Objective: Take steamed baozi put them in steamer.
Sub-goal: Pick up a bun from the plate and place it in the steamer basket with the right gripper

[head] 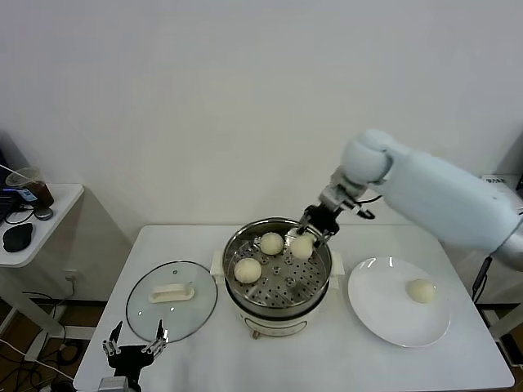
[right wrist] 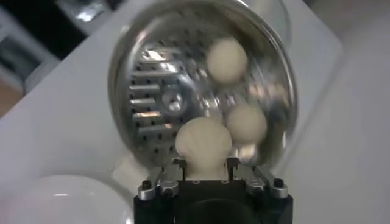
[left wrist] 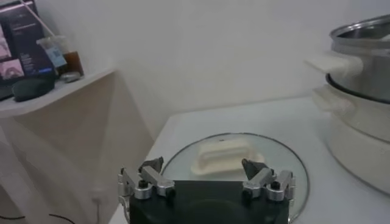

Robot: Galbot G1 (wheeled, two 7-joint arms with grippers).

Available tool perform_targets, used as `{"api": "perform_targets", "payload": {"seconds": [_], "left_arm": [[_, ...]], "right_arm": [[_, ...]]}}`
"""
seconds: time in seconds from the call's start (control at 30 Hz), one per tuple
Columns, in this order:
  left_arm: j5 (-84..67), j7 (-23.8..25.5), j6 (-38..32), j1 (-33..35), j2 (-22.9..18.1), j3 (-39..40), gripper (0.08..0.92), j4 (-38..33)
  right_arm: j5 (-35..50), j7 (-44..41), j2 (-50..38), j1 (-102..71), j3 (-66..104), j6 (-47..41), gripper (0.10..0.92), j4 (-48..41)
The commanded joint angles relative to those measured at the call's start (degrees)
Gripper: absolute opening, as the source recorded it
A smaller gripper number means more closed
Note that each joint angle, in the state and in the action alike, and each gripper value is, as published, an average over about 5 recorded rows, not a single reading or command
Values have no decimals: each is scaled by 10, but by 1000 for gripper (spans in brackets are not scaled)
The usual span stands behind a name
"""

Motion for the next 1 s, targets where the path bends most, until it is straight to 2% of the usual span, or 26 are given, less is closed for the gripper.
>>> {"api": "perform_targets", "payload": {"seconds": [0.03,0.13,0.43,0.57,0.8,1.0], "left_arm": [[2,-1,-1,7,-4,2,823,-5],[2,-1,-1,6,-5,3,823,-6],[-1,-1,-1,2,-2,1,823,-2],[-2,0,-1,2,1,0,823,-4],[-2,2,0,1,3,-1,823,-7],[-2,3,1,1,3,-2,823,-9]], "right_arm": [[-124,13,77,1,-79,194,423,30],[-162,13,96,-9,-78,207,424,30],[-181,28,134,-27,-80,207,424,13],[-163,30,144,-32,-78,203,424,5],[-103,21,134,-20,-108,186,424,43],[-88,14,126,-14,-117,179,424,63]]}}
